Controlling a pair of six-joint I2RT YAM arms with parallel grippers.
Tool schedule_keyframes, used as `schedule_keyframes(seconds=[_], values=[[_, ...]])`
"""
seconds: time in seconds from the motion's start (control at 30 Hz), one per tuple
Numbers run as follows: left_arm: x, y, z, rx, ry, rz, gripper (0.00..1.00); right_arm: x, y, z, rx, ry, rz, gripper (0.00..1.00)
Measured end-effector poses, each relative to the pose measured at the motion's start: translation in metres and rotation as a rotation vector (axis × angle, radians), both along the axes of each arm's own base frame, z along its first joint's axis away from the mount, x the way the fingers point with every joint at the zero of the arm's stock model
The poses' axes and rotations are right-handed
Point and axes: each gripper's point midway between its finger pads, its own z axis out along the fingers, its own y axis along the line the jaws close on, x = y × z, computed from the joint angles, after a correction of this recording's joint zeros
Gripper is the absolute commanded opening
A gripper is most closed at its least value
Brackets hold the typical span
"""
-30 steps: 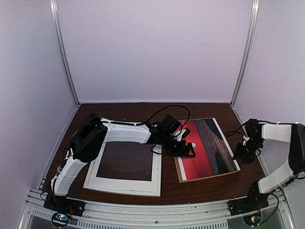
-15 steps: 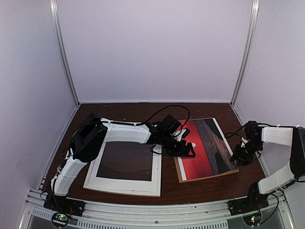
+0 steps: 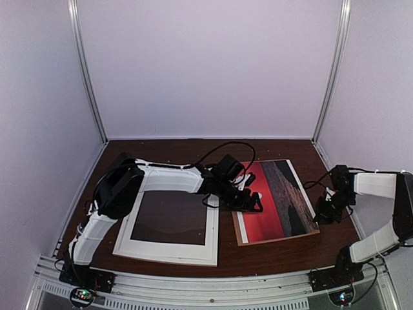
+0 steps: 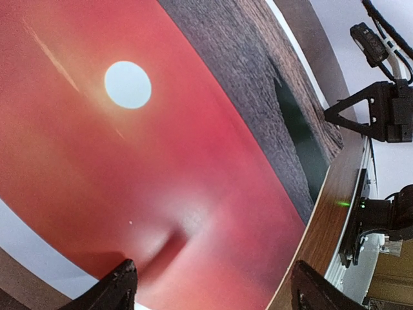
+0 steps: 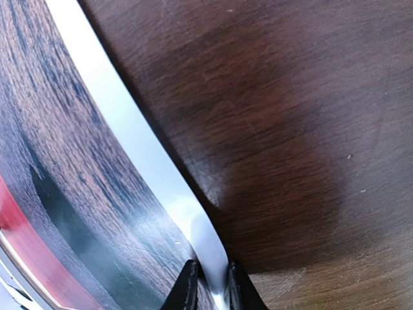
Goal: Put the photo into the frame
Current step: Pick up the photo from the backboard.
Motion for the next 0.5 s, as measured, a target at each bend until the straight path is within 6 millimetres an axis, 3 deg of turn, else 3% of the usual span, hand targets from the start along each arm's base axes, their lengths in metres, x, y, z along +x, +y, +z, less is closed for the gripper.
schedule_keyframes(seconds=[0.27,0.5], values=[[0.0001,0.0,0.0,0.0,0.0,0.001,0.83,-0.0011,0.0044,0.0013,0.009,-0.003,0.012,0.0],[0.0,0.0002,-0.0004,0.001,0.0,0.001,0.83,0.0013,0.0095,0.008,0.024,-0.032,0.022,0.0]])
